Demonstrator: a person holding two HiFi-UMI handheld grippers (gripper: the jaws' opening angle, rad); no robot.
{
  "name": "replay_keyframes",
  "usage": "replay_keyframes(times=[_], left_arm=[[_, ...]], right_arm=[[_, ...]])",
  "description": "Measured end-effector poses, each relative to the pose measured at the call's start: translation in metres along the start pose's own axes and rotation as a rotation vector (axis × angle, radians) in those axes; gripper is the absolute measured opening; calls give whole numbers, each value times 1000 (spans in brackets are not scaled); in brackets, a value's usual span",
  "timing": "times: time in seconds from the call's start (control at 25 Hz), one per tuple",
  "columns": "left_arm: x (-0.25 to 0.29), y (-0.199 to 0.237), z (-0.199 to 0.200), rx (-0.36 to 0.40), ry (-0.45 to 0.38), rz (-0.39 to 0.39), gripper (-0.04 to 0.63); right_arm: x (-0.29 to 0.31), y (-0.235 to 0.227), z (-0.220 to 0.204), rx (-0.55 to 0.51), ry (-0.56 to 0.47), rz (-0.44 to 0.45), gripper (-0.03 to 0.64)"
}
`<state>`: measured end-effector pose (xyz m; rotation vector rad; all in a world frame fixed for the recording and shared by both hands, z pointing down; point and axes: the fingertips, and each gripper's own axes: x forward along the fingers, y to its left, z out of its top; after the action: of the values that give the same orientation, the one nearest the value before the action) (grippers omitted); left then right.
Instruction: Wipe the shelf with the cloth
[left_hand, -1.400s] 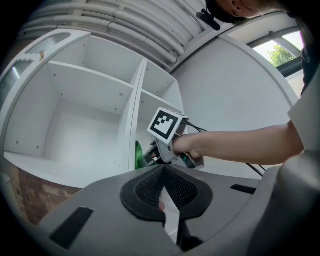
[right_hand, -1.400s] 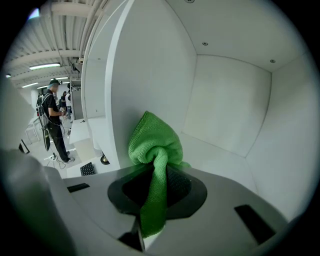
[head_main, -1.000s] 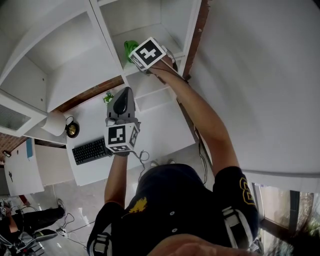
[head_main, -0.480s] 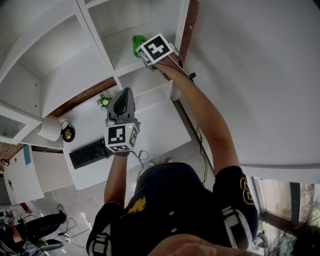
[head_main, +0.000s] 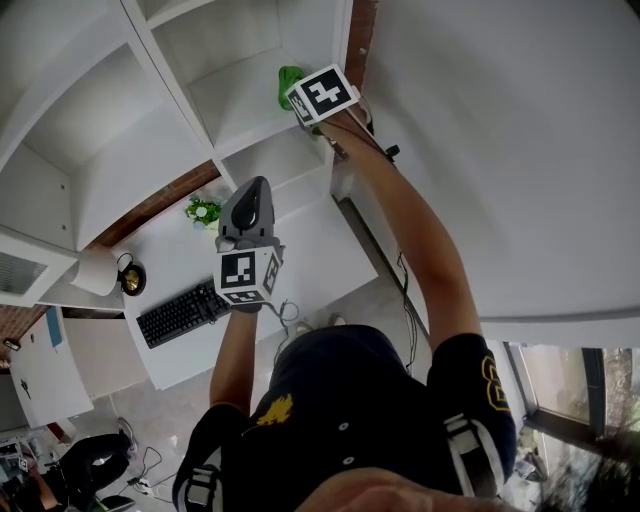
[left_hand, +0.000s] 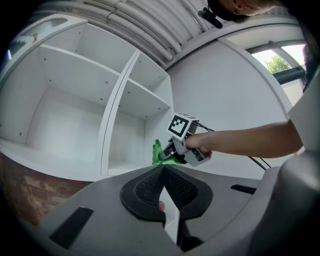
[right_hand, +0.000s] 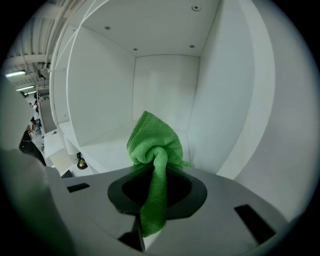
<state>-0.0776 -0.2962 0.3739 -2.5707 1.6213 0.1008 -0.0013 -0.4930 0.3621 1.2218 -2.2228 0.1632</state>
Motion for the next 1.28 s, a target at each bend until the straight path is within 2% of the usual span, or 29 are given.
replay_keyframes(times=[0.32, 0.88, 1.12, 1.28], left_arm=[[-1, -1, -4, 0, 10, 1, 18], [-13, 24, 0, 11, 10, 68, 17], [-31, 60, 2, 4, 1, 162, 18], [-39, 83, 1, 8, 4, 219, 17]], right_arm=[[-5, -12, -6, 35, -31, -26, 44], [-8, -17, -6, 46, -78, -23, 44], [-19, -17, -11, 81, -197, -19, 44], [-27, -14, -6, 131, -372, 55, 44]])
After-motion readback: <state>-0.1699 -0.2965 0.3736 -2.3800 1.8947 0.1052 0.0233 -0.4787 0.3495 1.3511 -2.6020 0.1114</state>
